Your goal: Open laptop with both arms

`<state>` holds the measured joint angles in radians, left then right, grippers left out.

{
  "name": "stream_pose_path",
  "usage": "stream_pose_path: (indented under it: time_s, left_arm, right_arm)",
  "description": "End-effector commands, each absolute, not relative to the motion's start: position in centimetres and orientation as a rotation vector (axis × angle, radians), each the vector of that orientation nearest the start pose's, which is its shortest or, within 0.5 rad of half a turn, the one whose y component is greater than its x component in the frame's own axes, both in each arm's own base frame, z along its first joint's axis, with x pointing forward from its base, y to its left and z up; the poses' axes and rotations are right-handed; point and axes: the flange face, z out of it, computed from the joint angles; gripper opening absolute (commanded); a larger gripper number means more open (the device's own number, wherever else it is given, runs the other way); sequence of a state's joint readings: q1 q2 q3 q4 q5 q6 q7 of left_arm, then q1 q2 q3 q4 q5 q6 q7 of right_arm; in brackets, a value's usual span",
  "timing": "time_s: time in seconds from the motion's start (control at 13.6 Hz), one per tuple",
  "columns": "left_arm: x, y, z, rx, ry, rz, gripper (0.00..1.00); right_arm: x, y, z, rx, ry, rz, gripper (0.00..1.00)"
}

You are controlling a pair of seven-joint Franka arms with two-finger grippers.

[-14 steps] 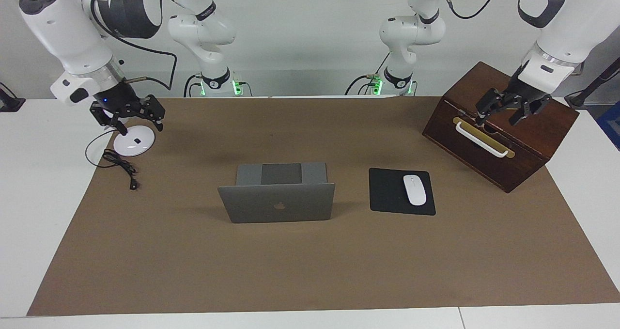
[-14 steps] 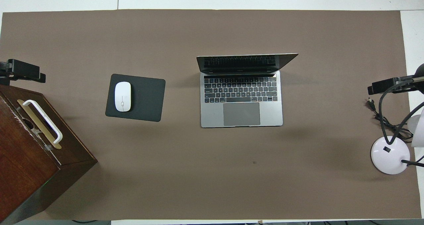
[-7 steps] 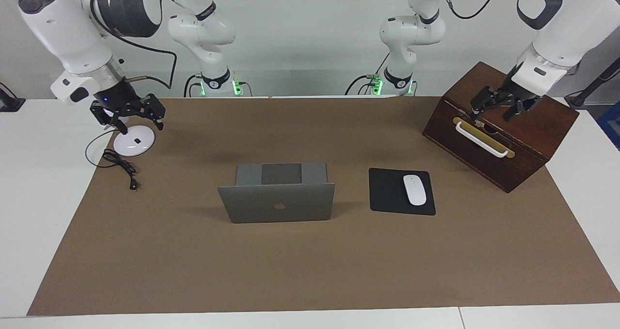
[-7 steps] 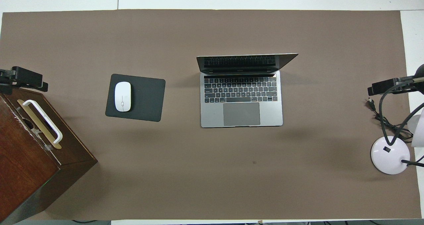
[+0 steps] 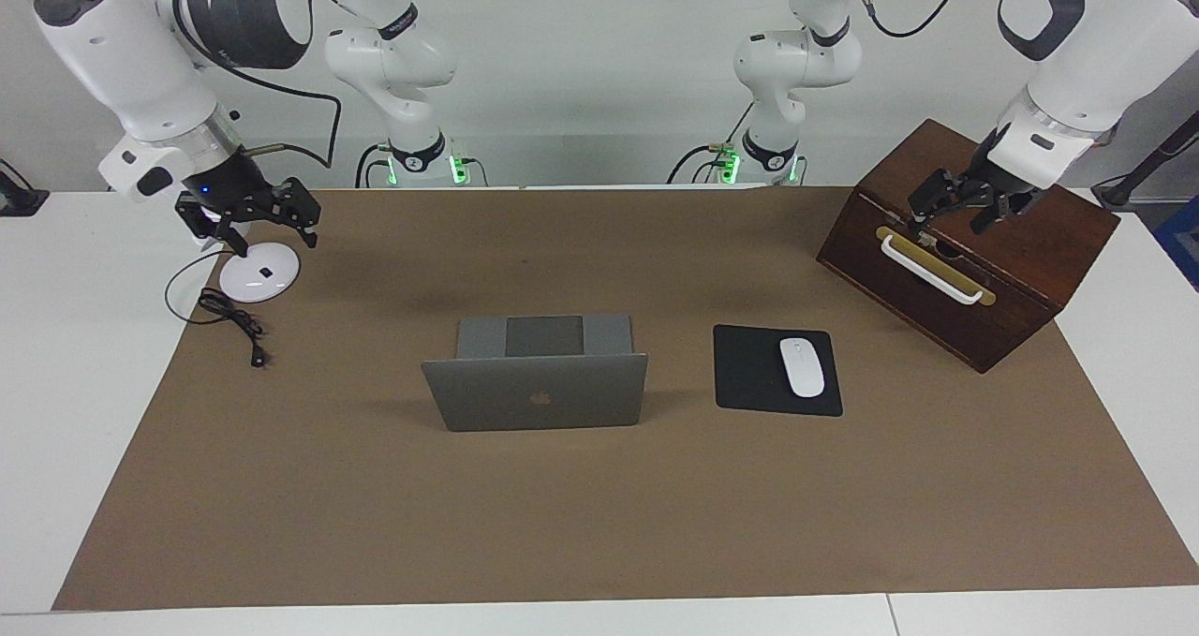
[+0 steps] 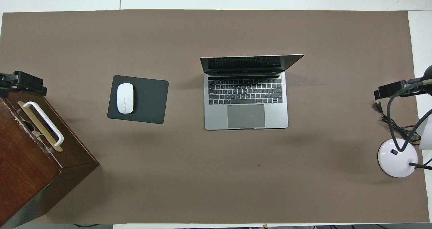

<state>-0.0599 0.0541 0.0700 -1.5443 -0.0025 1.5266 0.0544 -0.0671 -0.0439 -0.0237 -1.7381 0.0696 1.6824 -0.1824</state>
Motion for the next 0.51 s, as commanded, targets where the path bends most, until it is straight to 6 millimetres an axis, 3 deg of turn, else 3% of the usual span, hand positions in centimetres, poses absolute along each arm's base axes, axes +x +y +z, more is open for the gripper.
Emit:
stream_pose_path:
  time_s: [0.0,0.44]
  left_arm:
    - [55.91,0.46,60.55,-3.116,0.103,0.075,1.00]
    - [56.25,0.30,60.49,-3.122,0.106,0.039,1.00]
  right_arm:
    - [54.32,-4.38,58.38,-3.095,-0.113,0.041,1.00]
    - [54.06,-5.15,58.54,-3.177,-0.130,0.077,1.00]
